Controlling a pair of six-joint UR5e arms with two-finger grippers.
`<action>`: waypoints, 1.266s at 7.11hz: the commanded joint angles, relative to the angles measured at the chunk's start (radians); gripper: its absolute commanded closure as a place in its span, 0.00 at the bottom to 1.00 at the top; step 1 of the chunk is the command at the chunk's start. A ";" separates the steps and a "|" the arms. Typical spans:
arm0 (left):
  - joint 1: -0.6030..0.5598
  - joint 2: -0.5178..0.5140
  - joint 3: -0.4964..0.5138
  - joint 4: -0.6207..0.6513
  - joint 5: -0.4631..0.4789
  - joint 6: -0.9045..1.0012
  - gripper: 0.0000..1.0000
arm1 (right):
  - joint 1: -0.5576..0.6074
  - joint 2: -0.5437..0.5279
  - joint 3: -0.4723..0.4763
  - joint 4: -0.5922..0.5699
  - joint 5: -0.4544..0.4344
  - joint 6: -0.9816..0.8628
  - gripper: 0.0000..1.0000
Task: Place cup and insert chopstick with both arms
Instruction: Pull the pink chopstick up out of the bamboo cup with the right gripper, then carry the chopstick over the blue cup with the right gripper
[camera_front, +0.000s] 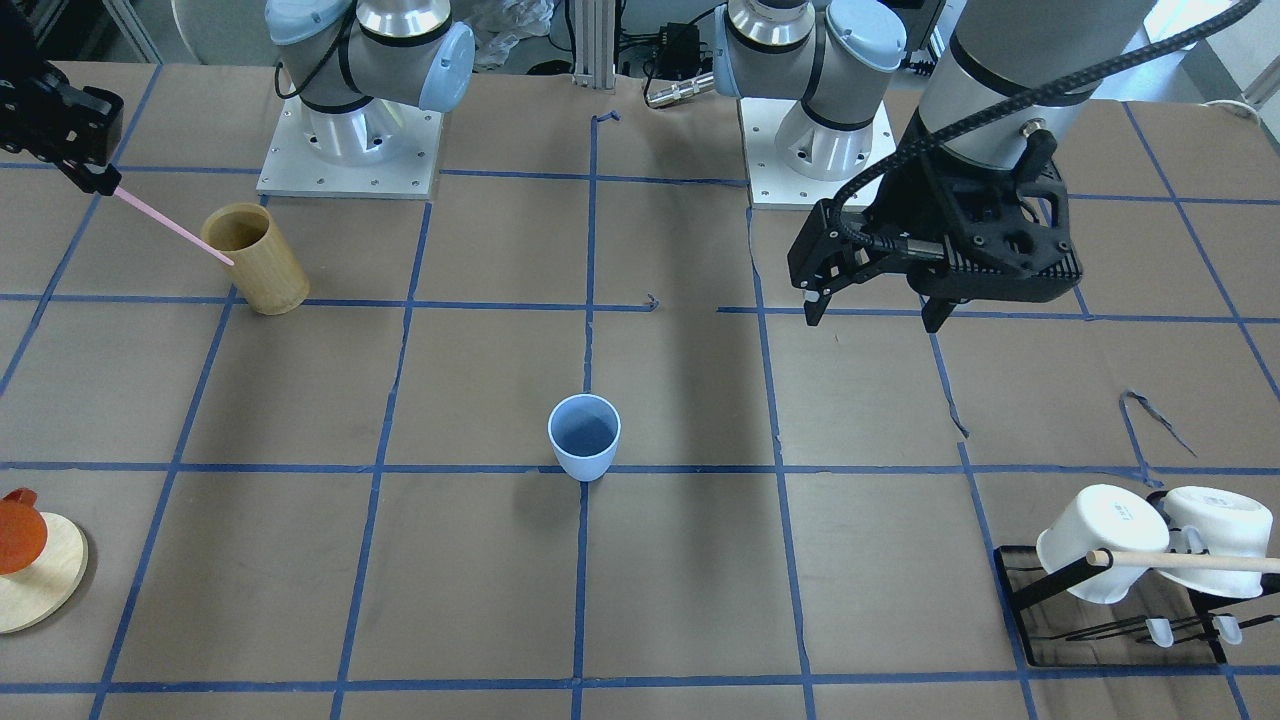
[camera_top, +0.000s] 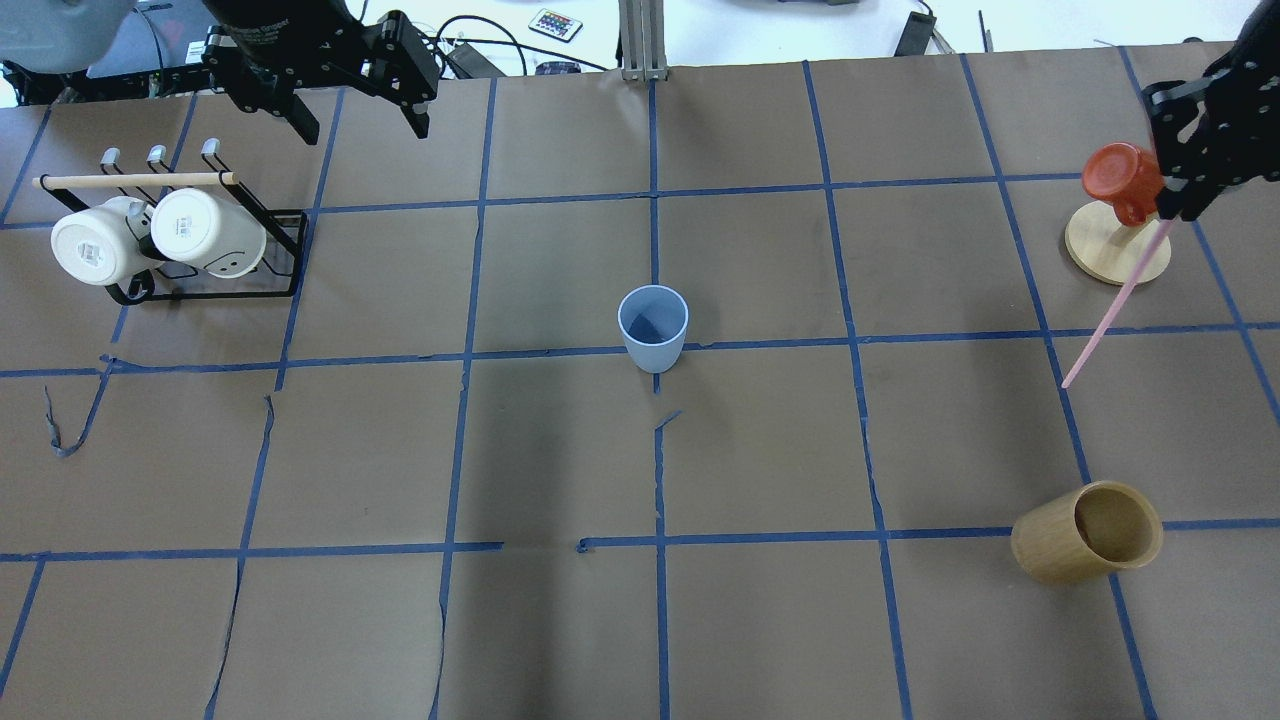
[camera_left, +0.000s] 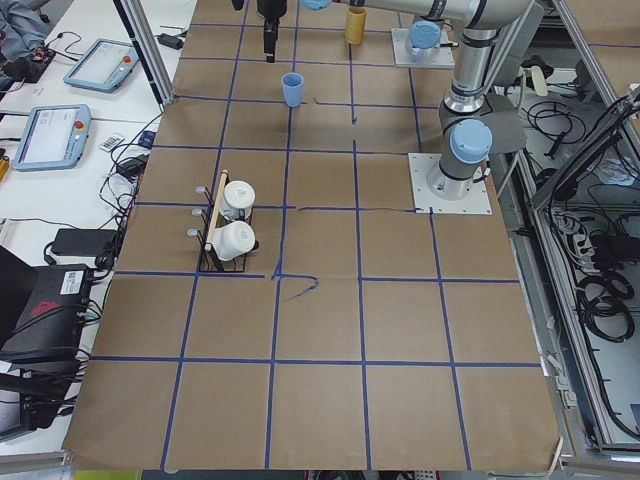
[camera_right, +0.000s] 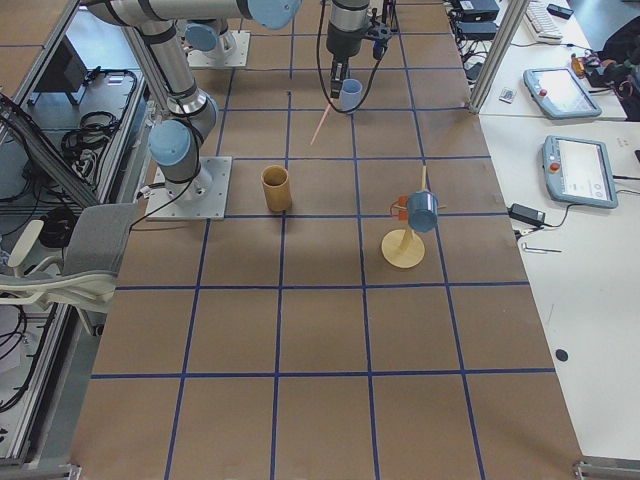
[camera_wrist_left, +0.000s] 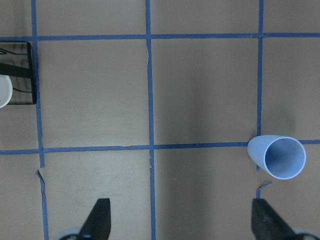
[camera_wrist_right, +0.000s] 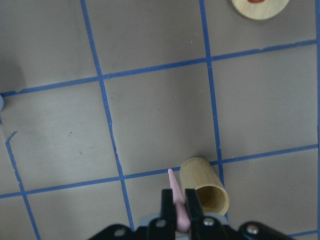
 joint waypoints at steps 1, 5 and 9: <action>0.000 0.000 -0.001 -0.001 0.001 0.000 0.00 | 0.133 0.025 -0.009 -0.156 0.007 0.140 1.00; -0.002 0.000 -0.001 0.001 0.001 0.000 0.00 | 0.506 0.148 -0.006 -0.535 -0.010 0.486 1.00; -0.002 0.000 -0.002 -0.001 0.001 0.000 0.00 | 0.639 0.227 0.020 -0.627 -0.013 0.652 1.00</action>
